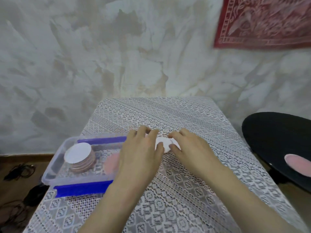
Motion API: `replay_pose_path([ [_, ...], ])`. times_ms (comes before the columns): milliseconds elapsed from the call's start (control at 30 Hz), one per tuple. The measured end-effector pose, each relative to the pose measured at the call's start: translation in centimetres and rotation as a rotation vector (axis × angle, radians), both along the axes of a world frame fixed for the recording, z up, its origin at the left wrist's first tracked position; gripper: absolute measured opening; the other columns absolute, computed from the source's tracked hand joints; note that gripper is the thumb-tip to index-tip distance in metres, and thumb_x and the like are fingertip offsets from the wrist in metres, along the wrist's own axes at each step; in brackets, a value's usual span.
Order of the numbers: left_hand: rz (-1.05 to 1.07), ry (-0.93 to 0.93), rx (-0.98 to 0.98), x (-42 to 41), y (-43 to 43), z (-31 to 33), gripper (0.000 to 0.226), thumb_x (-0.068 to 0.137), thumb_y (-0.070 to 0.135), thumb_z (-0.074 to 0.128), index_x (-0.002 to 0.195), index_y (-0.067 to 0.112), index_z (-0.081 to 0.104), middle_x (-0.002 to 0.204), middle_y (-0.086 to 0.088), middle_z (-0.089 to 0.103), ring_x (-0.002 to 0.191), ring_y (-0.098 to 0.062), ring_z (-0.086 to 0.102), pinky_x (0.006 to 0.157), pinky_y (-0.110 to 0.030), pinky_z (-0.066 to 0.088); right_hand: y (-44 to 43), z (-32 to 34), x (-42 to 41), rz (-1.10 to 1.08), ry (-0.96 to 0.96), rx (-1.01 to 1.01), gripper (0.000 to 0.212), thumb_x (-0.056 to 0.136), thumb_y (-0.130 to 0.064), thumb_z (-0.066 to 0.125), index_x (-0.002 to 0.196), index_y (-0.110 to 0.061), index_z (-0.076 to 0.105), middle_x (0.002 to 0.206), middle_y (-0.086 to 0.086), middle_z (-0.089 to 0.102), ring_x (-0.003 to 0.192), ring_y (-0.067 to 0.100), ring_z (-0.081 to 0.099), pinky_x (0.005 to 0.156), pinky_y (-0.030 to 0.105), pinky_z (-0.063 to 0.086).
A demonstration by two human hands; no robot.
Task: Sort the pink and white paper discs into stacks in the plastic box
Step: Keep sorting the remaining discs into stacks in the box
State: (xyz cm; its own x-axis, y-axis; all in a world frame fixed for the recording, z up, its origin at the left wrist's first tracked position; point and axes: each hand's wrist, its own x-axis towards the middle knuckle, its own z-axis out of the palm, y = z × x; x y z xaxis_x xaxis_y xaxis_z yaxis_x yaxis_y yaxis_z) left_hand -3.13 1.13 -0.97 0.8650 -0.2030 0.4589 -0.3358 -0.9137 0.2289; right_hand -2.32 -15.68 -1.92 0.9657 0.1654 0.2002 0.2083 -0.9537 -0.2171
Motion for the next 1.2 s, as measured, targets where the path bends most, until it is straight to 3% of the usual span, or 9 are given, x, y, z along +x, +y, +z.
replay_pose_path([
  [67,-0.04,-0.009,0.037,0.5,-2.4,-0.8,0.03,0.091,0.029,0.063,0.118,0.016,0.068,0.111,-0.006,0.066,0.095,-0.028,0.057,0.079,-0.04,0.049,-1.8,-0.6,0.3,-0.03,0.01,-0.026,0.033,0.103,-0.039,0.047,0.135,-0.029,0.05,0.12,-0.004,0.053,0.108,0.023,0.058,0.08,0.039,0.052],
  [200,-0.017,0.092,0.061,1.5,-5.2,-3.9,0.039,0.102,0.036,0.044,0.136,0.021,0.054,0.135,-0.002,0.054,0.116,-0.024,0.049,0.094,-0.035,0.044,-4.3,-2.0,0.8,-0.028,0.038,-0.038,0.034,0.103,-0.039,0.046,0.135,-0.027,0.051,0.121,-0.003,0.051,0.109,0.02,0.054,0.082,0.04,0.052],
  [567,0.048,0.159,0.106,3.9,-5.2,-6.2,0.042,0.097,0.043,0.054,0.133,0.021,0.058,0.135,-0.009,0.056,0.11,-0.031,0.053,0.087,-0.04,0.047,-5.5,-4.2,3.4,-0.01,0.007,-0.101,0.028,0.105,-0.033,0.045,0.132,-0.027,0.05,0.12,0.0,0.047,0.105,0.022,0.051,0.075,0.038,0.05],
  [700,0.068,0.175,0.113,4.1,-4.9,-6.5,0.044,0.1,0.046,0.047,0.137,0.025,0.056,0.145,-0.008,0.052,0.12,-0.031,0.049,0.096,-0.041,0.043,-5.0,-4.5,4.1,-0.005,0.009,-0.101,0.031,0.105,-0.037,0.042,0.131,-0.027,0.055,0.124,-0.001,0.051,0.112,0.022,0.049,0.079,0.038,0.05],
  [833,0.052,0.163,0.152,4.0,-4.6,-6.4,0.044,0.1,0.049,0.042,0.134,0.026,0.059,0.139,-0.006,0.057,0.116,-0.028,0.049,0.095,-0.038,0.041,-4.6,-4.2,3.9,0.015,0.045,-0.047,0.038,0.102,-0.047,0.046,0.131,-0.026,0.057,0.127,-0.005,0.057,0.114,0.02,0.048,0.084,0.038,0.048],
  [967,0.0,0.184,0.15,2.4,-4.1,-6.0,0.04,0.098,0.049,0.044,0.126,0.026,0.061,0.125,-0.002,0.06,0.104,-0.024,0.049,0.086,-0.035,0.041,-4.4,-3.9,2.5,0.01,0.104,0.052,0.045,0.098,-0.047,0.056,0.139,-0.027,0.053,0.129,-0.004,0.054,0.118,0.02,0.048,0.091,0.04,0.047],
  [1100,-0.031,0.268,0.116,-0.1,-3.4,-5.9,0.042,0.096,0.049,0.049,0.133,0.031,0.055,0.131,0.002,0.056,0.112,-0.021,0.048,0.084,-0.032,0.041,-4.0,-3.7,0.3,-0.001,0.196,0.18,0.053,0.095,-0.038,0.064,0.144,-0.028,0.046,0.126,-0.004,0.05,0.111,0.016,0.05,0.085,0.034,0.042],
  [1200,-0.062,0.318,0.098,-1.4,-3.2,-5.4,0.047,0.094,0.049,0.052,0.139,0.035,0.047,0.132,0.005,0.054,0.116,-0.017,0.047,0.085,-0.032,0.044,-3.7,-3.3,-1.0,-0.01,0.262,0.252,0.053,0.094,-0.032,0.064,0.145,-0.029,0.047,0.131,-0.001,0.053,0.11,0.018,0.057,0.091,0.039,0.048],
])
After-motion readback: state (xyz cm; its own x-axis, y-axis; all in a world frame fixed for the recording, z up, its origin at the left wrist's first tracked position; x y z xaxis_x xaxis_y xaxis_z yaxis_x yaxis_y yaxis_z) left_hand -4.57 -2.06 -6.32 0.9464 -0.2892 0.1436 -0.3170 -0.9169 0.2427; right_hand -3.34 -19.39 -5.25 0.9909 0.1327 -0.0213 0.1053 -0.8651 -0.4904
